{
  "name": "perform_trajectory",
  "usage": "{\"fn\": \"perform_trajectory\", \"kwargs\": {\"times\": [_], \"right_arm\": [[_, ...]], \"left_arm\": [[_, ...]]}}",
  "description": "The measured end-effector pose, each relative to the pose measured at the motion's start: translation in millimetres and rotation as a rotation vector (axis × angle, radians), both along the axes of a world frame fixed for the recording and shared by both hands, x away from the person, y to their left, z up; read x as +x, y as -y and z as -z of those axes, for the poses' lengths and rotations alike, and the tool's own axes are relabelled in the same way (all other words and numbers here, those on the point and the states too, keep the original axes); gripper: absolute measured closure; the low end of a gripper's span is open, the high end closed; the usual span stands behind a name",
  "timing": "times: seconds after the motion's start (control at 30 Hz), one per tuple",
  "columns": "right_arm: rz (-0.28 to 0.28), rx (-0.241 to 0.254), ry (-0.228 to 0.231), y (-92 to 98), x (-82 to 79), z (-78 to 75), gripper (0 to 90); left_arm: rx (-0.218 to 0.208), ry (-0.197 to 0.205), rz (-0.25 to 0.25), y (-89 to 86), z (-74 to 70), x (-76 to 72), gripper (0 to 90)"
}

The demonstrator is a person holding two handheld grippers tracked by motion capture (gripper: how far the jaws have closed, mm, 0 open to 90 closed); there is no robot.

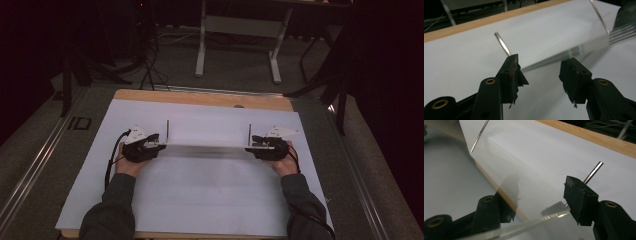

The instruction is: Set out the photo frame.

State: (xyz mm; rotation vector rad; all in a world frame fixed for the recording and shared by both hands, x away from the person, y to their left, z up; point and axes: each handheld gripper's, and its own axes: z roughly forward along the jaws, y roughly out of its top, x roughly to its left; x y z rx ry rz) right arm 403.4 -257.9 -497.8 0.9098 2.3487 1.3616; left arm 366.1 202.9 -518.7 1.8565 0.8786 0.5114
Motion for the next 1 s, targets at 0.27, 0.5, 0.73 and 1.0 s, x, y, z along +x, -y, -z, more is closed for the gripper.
{"fn": "perform_trajectory", "kwargs": {"times": [0.27, 0.5, 0.73, 1.0], "right_arm": [[-0.004, 0.008, -0.012, 0.9, 3.4, -1.9, 43.1], [-0.010, 0.007, -0.022, 1.1, 5.7, -3.4, 43.1], [-0.008, 0.016, -0.030, 1.8, 8.3, -4.4, 43.1], [0.018, 0.034, -0.040, 3.7, 12.1, -2.5, 36.2]], "left_arm": [[0.011, 0.031, 0.001, 6.6, -0.1, 2.0, 49.5], [0.020, 0.036, 0.017, 9.2, -1.6, 6.5, 45.9], [0.005, 0.029, 0.025, 14.4, -2.8, 10.9, 45.7], [-0.006, 0.019, 0.022, 14.8, -3.4, 13.0, 45.5]]}}
